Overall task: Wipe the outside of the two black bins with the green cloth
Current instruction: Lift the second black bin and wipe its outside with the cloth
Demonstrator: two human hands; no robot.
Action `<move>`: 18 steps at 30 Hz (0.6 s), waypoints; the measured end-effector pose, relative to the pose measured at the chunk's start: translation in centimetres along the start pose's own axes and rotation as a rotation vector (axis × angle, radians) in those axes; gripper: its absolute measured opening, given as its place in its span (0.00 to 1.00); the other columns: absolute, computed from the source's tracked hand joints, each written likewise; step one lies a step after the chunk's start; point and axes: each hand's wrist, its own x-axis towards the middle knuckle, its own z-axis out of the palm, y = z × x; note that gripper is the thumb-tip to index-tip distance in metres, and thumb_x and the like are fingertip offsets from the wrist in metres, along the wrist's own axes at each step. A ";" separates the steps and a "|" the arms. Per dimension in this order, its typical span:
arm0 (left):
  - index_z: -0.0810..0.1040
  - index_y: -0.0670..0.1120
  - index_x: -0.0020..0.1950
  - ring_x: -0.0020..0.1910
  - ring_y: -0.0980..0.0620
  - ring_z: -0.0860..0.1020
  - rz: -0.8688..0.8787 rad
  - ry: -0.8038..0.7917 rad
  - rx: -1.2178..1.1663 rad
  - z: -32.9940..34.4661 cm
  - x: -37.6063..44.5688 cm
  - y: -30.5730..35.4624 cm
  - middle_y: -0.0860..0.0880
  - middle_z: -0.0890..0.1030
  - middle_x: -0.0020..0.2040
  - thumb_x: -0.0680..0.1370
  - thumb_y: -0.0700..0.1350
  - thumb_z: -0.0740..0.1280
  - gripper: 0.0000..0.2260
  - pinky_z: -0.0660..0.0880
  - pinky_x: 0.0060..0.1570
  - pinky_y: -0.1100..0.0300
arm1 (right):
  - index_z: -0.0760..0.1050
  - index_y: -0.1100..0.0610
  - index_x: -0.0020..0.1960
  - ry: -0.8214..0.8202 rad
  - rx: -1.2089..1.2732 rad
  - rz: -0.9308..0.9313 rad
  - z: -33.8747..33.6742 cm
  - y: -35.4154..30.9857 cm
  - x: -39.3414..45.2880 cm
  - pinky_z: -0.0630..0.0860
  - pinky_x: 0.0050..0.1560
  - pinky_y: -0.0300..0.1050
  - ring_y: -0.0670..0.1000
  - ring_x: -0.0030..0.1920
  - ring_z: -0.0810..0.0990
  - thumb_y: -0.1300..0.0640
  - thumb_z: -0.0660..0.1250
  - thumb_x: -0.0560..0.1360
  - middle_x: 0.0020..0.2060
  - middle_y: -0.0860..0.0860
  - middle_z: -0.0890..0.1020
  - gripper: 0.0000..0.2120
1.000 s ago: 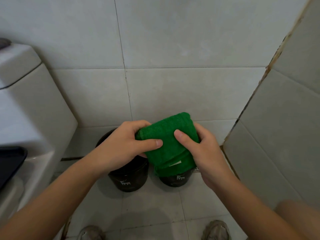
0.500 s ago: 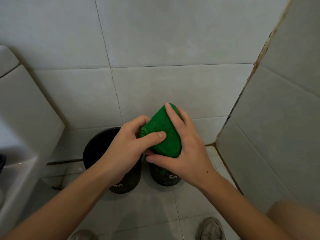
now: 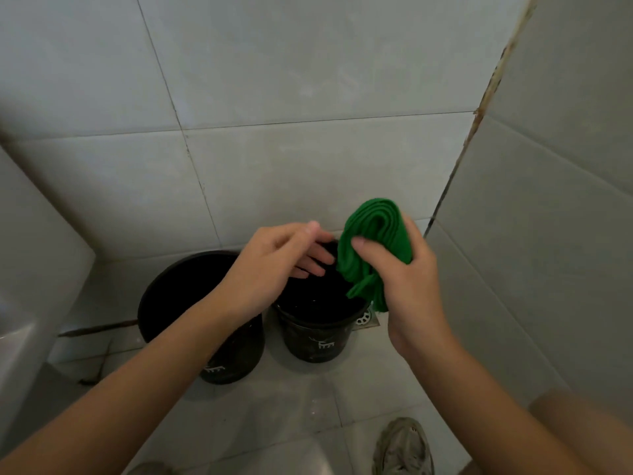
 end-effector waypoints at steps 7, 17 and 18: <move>0.63 0.48 0.76 0.67 0.48 0.71 -0.061 -0.412 1.165 3.9 1.8 -15.4 0.46 0.74 0.69 0.81 0.51 0.61 0.24 0.69 0.64 0.54 | 0.79 0.56 0.60 0.077 0.069 0.139 -3.1 0.3 1.0 0.80 0.42 0.43 0.53 0.48 0.84 0.65 0.71 0.73 0.47 0.53 0.85 0.16; 0.64 0.50 0.75 0.60 0.42 0.76 -0.204 -0.512 1.077 10.5 9.1 -23.5 0.43 0.77 0.64 0.80 0.60 0.59 0.26 0.73 0.55 0.52 | 0.79 0.51 0.60 0.078 0.024 0.178 -7.3 1.3 1.2 0.80 0.43 0.46 0.51 0.47 0.85 0.65 0.73 0.71 0.47 0.51 0.86 0.19; 0.66 0.49 0.73 0.60 0.41 0.76 -0.237 -0.521 1.014 10.9 9.8 -23.7 0.43 0.77 0.64 0.80 0.58 0.60 0.24 0.74 0.56 0.52 | 0.79 0.52 0.60 0.077 0.025 0.178 -7.5 1.2 1.2 0.79 0.42 0.45 0.51 0.47 0.85 0.64 0.74 0.71 0.47 0.51 0.86 0.20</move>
